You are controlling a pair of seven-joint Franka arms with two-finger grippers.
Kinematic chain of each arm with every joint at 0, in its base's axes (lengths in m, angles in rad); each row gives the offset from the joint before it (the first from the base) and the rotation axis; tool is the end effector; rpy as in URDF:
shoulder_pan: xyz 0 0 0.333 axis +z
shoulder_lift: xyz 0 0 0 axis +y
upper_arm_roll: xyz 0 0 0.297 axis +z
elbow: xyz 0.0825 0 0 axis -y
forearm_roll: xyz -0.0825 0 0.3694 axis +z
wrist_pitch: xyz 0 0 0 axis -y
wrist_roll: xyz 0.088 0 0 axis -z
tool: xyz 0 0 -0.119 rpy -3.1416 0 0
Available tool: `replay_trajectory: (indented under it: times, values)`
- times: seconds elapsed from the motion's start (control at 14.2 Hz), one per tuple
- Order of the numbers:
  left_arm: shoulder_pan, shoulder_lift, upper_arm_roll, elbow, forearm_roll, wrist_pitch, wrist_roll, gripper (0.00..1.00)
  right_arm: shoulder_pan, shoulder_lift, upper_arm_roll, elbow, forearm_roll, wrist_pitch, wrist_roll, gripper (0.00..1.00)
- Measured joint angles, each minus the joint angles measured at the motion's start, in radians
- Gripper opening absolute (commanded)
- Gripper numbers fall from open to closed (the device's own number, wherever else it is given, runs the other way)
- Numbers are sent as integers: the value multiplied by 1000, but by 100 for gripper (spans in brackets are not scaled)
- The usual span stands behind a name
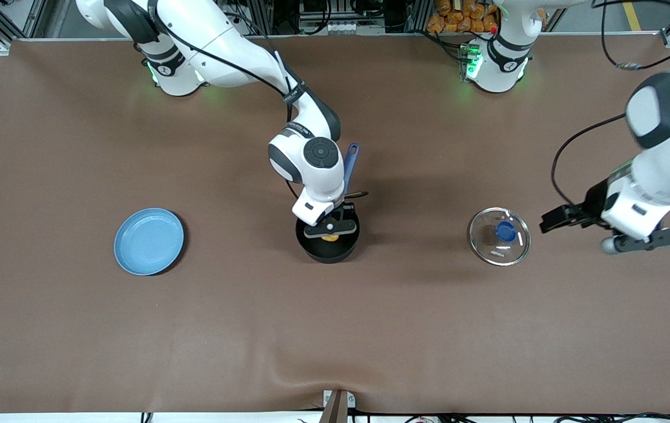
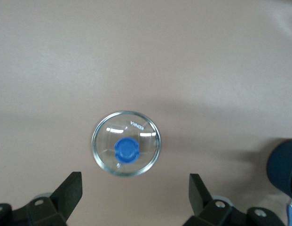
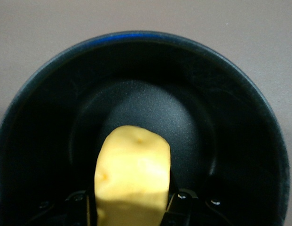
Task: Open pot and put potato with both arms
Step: 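Lower the potato into the saucepan while the left gripper releases and withdraws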
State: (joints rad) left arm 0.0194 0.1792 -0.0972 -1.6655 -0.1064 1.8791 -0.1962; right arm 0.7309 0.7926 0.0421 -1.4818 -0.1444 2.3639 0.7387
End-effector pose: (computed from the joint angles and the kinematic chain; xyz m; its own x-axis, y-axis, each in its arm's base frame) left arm 0.6018 -0.0527 0.4753 0.9885 0.1508 0.0091 0.1485 -0.9812 0.1236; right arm 0.5086 0.4853 0.1964 0.9860 0.1177 0.1184 0.1185 -0.9930 0.0005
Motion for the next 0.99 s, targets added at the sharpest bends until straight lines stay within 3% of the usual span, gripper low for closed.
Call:
replay_trajectory:
  times: [0.14,0.42,0.99]
  values:
    - [-1,-2,-2,59,12,-87,-19,100,0,0,-1,3,0,0,1,63]
    - [-3,-2,-5,81,82,-143,-29,100,0,0,-1,4,0,0,9,63]
    - [-3,-4,-5,198,86,-300,-29,100,-4,-4,-15,26,0,-1,17,61]
